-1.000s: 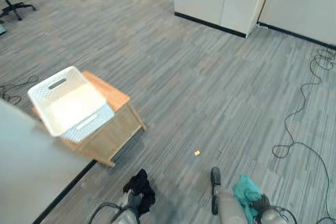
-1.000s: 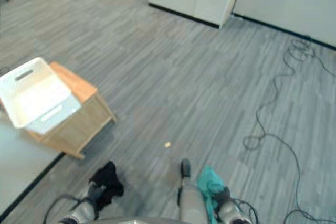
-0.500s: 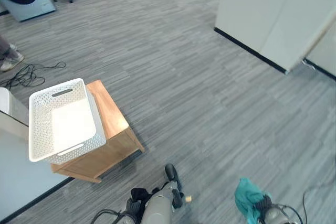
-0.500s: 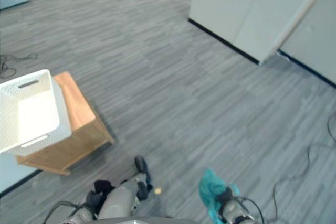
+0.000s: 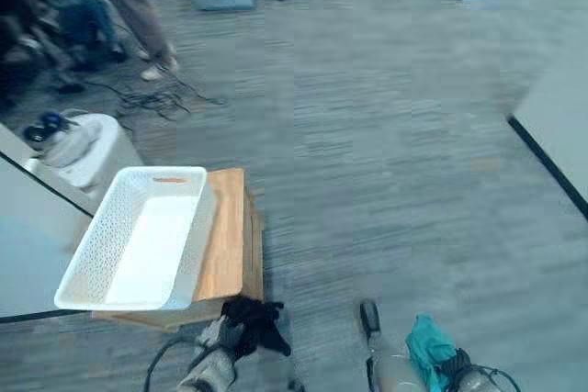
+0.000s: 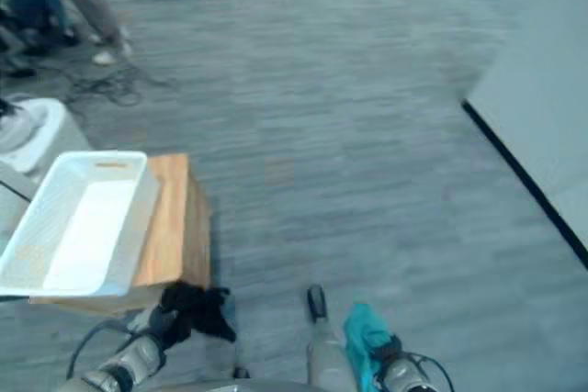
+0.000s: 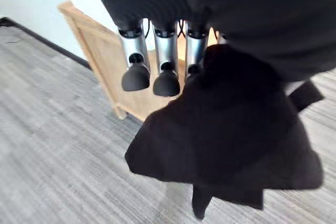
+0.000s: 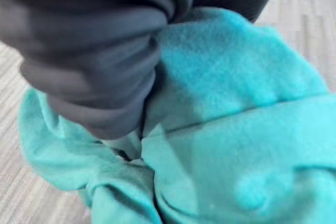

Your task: Tidy up the quilt and then pick up the clothes from the bed and put them into the laundry hamper.

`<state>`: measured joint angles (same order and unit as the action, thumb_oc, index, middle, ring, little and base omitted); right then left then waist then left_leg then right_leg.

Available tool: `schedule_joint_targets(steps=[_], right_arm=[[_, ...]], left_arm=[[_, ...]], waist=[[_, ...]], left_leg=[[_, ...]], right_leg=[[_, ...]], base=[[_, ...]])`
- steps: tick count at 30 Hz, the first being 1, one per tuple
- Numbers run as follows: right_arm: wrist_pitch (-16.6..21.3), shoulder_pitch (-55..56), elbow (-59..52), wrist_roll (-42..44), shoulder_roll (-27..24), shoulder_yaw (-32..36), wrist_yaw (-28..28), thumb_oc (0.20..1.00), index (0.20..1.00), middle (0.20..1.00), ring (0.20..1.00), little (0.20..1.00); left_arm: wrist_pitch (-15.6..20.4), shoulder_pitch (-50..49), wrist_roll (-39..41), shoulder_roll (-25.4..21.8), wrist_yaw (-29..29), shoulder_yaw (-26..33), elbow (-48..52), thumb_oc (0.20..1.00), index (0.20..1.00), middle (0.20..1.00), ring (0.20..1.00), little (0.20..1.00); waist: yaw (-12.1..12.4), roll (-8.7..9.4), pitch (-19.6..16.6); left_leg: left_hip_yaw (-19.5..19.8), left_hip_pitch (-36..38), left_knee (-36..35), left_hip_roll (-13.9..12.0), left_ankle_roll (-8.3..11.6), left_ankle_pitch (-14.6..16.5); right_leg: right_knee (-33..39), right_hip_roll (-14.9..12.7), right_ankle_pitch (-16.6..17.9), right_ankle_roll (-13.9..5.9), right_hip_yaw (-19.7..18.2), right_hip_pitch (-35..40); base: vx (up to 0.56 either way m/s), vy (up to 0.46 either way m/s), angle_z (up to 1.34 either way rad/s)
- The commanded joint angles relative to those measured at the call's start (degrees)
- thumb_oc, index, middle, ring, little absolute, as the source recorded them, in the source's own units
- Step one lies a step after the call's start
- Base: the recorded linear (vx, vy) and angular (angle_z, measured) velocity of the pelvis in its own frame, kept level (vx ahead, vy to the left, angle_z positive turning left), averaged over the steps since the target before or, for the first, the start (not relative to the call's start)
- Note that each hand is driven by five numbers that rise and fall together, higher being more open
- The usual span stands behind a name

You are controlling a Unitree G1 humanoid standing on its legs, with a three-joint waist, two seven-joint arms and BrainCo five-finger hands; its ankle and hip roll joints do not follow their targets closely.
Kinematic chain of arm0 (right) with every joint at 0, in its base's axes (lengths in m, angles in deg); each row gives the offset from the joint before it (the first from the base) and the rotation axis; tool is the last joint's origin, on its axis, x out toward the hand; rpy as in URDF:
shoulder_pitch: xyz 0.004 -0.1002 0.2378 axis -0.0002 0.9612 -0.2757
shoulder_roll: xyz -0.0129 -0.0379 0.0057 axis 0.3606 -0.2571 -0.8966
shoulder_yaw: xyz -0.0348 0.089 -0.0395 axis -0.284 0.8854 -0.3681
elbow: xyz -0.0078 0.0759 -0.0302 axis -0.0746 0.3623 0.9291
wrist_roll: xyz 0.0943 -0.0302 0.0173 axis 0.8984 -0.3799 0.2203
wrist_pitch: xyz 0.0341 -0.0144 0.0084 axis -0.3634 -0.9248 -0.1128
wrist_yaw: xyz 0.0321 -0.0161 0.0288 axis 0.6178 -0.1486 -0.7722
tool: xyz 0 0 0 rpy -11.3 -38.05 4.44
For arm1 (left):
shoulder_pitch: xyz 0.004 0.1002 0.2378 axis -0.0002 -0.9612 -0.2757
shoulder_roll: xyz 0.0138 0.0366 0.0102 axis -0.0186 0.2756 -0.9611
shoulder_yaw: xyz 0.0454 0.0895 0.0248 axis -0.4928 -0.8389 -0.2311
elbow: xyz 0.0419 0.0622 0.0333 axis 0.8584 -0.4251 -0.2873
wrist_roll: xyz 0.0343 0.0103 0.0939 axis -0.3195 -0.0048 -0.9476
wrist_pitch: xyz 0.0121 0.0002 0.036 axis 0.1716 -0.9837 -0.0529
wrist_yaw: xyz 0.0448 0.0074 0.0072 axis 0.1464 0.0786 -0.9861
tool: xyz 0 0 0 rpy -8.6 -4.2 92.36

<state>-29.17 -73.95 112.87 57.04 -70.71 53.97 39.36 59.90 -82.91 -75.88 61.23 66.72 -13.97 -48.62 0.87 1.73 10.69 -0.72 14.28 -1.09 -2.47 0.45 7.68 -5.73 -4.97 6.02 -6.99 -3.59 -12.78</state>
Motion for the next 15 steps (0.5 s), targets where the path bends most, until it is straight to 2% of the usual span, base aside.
schedule_joint_targets(steps=[1,2,3,4,5,6,7,8,9,10,11,12,13,15], right_arm=[[0.61,-1.38,-0.99,-0.38,-3.85,-0.26,0.48,0.2,0.2,0.2,0.2,0.2],[0.62,-1.43,-0.97,-0.38,-3.82,-0.27,0.48,0.2,0.2,0.2,0.2,0.2],[0.94,-1.53,-1.64,-0.31,-4.79,-0.22,0.35,0.2,0.2,0.2,0.2,0.2],[0.95,-1.55,-1.64,-0.31,-4.78,-0.23,0.35,0.2,0.2,0.2,0.2,0.2],[0.88,-1.39,-1.57,-0.39,-5.05,-0.21,0.34,0.2,0.2,0.2,0.2,0.2],[0.91,-0.84,-1.37,-0.57,-5.26,-0.12,0.29,0.2,0.2,0.2,0.2,0.2],[0.85,-0.63,-0.64,-0.6,-5.6,0.56,0.39,0.2,0.2,0.2,0.2,0.2],[0.86,-0.63,-0.64,-0.59,-5.6,0.54,0.39,0.2,0.2,0.2,0.2,0.2],[0.96,-0.64,-0.47,-0.54,-5.65,1.1,0.47,0.2,0.2,0.2,0.2,0.2],[0.8,-1.29,0.22,-0.5,-5.99,1.72,0.89,0.2,0.2,0.2,0.2,0.2],[0.51,-1.79,0.48,-0.53,-6.21,2.02,0.56,0.2,0.2,0.2,0.2,0.2],[0.58,-1.38,0.31,-0.81,-5.78,2.07,0.25,0.2,0.2,0.2,0.2,0.2],[0.68,-1.48,0.23,-0.89,-5.53,2.13,0.32,0.2,0.2,0.2,0.2,0.2],[1.08,-1.7,-1.12,-0.02,-4.23,2.91,0.23,0.2,0.2,0.2,0.2,0.2]], left_arm=[[1.28,3.12,2.35,1.66,-2.17,0.21,0.97,0.2,0.2,0.2,0.2,0.2],[1.27,3.15,2.35,1.64,-2.16,0.24,0.97,0.2,0.2,0.2,0.2,0.2],[1.05,2.63,1.72,1.71,-2.04,0.12,1.16,0.2,0.2,0.2,0.2,0.2],[1.04,2.64,1.71,1.7,-2.04,0.14,1.17,0.2,0.2,0.2,0.2,0.2],[1.06,2.0,1.69,1.78,-2.09,0.39,1.3,0.2,0.2,0.2,0.2,0.2],[1.1,1.35,2.61,1.93,-2.2,1.37,1.37,0.2,0.2,0.2,0.2,0.2],[1.02,0.01,3.66,1.58,-2.22,3.12,1.5,0.2,0.2,0.2,0.2,0.2],[1.02,-0.01,3.66,1.57,-2.22,3.13,1.51,0.2,0.2,0.2,0.2,0.2],[0.78,-0.84,2.97,1.2,-2.08,3.43,0.82,0.2,0.2,0.2,0.2,0.2],[0.0,-1.68,1.64,0.76,-1.44,3.67,0.02,0.2,0.2,0.2,0.2,0.2],[-0.81,-3.13,0.91,0.41,-0.66,4.23,-1.14,0.2,0.2,0.2,0.2,0.2],[-1.25,-4.56,0.59,0.0,-0.38,5.14,-2.0,0.2,0.2,0.2,0.2,0.2],[-1.35,-5.14,0.09,-0.23,-0.15,5.54,-2.54,0.2,0.2,0.2,0.2,0.2],[-2.14,-6.06,-1.39,-0.73,0.41,5.94,-3.98,0.2,0.2,0.2,0.2,0.2]], waist=[[0.79,1.86,4.07],[0.51,1.94,3.82],[0.85,2.67,4.43],[0.78,2.74,4.29],[0.84,2.69,4.19],[1.73,2.59,3.69],[2.51,2.59,2.58],[2.46,2.62,2.56],[2.9,2.05,1.88],[3.48,1.24,0.87],[4.41,0.89,-0.31],[4.87,0.83,-1.23],[4.95,1.1,-1.43],[4.32,1.29,-1.02]], left_leg=[[-5.12,-14.97,22.01,-3.44,4.09,-7.72],[-4.86,-15.48,22.13,-3.35,4.08,-7.87],[-13.36,-18.61,25.51,-7.6,3.59,-8.43],[-13.34,-18.79,25.4,-7.52,3.55,-8.61],[-17.55,-19.16,24.76,-9.21,3.69,-8.3],[-20.28,-20.34,23.6,-9.61,4.54,-6.99],[-24.62,-22.64,19.01,-8.15,4.38,-6.93],[-24.6,-22.63,18.95,-8.1,4.37,-6.96],[-28.32,-22.78,14.25,-7.74,4.8,-8.8],[-33.54,-22.57,8.8,-7.97,5.57,-12.05],[-34.01,-21.75,6.4,-7.86,5.08,-12.12],[-31.04,-20.39,3.71,-5.26,3.22,-11.37],[-30.16,-19.17,2.21,-3.85,2.58,-10.94],[-28.67,-15.52,-0.67,-1.23,0.34,-8.53]], right_leg=[[5.94,-4.61,-5.96,-1.39,5.96,12.99],[6.01,-4.7,-5.84,-1.37,6.2,12.73],[7.63,-5.28,-8.0,-0.13,12.49,16.86],[7.72,-5.33,-7.87,-0.11,12.53,16.7],[8.64,-5.23,-8.62,-0.09,14.91,18.42],[9.52,-4.97,-10.34,-0.09,17.48,20.8],[9.89,-4.54,-11.73,0.02,21.7,22.89],[9.89,-4.57,-11.74,0.01,21.74,22.9],[9.51,-3.73,-12.92,0.06,24.05,23.94],[8.91,-2.6,-14.66,0.01,28.25,25.66],[7.94,-2.0,-15.39,-0.31,30.13,26.56],[4.86,-2.45,-15.8,-0.29,31.34,26.95],[1.14,-3.1,-15.66,-0.89,32.18,26.45],[-11.16,-5.21,-13.66,-3.2,31.15,23.02]], base=[[0.15,-0.349,1.83],[0.17,-0.451,1.9],[0.09,-0.224,1.61],[0.17,-0.28,2.0],[0.23,-0.134,1.62],[0.39,-0.222,1.48],[0.32,-0.165,0.85],[0.29,-0.116,1.43],[0.33,-0.042,1.96],[0.52,-0.015,1.97],[0.58,0.061,1.53],[0.5,0.124,1.19],[0.43,0.168,1.17],[0.35,0.209,0.71]])
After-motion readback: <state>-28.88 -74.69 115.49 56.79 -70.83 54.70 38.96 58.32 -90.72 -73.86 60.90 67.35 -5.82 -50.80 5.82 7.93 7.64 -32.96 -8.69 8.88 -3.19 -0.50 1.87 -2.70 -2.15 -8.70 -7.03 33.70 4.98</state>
